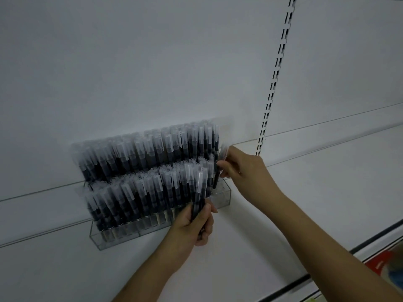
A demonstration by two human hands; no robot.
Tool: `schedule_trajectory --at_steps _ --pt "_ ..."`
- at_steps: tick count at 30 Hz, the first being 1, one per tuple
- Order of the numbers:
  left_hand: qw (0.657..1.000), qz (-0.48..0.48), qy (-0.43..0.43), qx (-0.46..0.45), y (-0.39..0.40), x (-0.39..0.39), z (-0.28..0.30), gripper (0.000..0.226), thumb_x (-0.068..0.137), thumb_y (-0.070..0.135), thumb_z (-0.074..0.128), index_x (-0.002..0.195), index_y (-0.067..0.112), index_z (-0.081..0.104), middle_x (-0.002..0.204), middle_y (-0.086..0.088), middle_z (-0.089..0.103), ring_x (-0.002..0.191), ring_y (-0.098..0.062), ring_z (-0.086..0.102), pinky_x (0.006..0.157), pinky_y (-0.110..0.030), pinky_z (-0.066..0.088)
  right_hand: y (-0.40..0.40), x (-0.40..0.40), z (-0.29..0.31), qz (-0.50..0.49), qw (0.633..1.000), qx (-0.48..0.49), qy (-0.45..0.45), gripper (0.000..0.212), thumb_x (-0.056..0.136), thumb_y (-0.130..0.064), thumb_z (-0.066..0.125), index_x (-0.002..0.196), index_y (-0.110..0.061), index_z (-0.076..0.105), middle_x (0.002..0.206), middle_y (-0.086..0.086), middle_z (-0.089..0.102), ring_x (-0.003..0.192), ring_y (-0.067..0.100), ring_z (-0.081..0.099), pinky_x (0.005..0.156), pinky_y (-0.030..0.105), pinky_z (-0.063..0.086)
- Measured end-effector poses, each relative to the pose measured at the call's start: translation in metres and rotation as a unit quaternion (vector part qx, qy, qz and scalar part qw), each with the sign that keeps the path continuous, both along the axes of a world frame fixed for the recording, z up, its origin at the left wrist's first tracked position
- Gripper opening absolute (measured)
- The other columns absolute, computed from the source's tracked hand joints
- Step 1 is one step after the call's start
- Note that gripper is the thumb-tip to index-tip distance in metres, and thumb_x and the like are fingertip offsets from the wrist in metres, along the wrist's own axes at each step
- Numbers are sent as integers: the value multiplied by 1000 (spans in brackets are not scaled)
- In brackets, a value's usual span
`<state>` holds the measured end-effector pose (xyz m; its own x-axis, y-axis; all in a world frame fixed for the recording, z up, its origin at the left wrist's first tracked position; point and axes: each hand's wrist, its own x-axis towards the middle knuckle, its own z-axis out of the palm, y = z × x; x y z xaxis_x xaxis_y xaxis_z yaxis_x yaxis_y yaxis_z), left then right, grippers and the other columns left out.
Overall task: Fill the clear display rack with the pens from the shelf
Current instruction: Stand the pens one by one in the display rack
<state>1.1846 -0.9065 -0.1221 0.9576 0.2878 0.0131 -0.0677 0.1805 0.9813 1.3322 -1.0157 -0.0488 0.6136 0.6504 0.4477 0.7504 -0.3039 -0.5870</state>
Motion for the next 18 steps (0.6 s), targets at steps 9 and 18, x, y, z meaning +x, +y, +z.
schedule_trajectory --at_steps 9,18 --pt "1000 -2 7 6 -1 0 0 30 91 35 52 94 5 55 60 -2 43 51 -11 35 45 -23 25 15 2 -16 -29 980 -186 -64 32 102 -40 45 103 -11 58 93 7 71 85 26 66 68 35 52" --pt "1000 0 5 7 1 1 -2 28 93 35 52 93 8 57 60 -3 42 51 -11 34 46 -23 26 -17 -21 -20 -92 995 -29 4 27 93 -57 48 91 -34 62 71 -16 60 64 2 56 56 18 41"
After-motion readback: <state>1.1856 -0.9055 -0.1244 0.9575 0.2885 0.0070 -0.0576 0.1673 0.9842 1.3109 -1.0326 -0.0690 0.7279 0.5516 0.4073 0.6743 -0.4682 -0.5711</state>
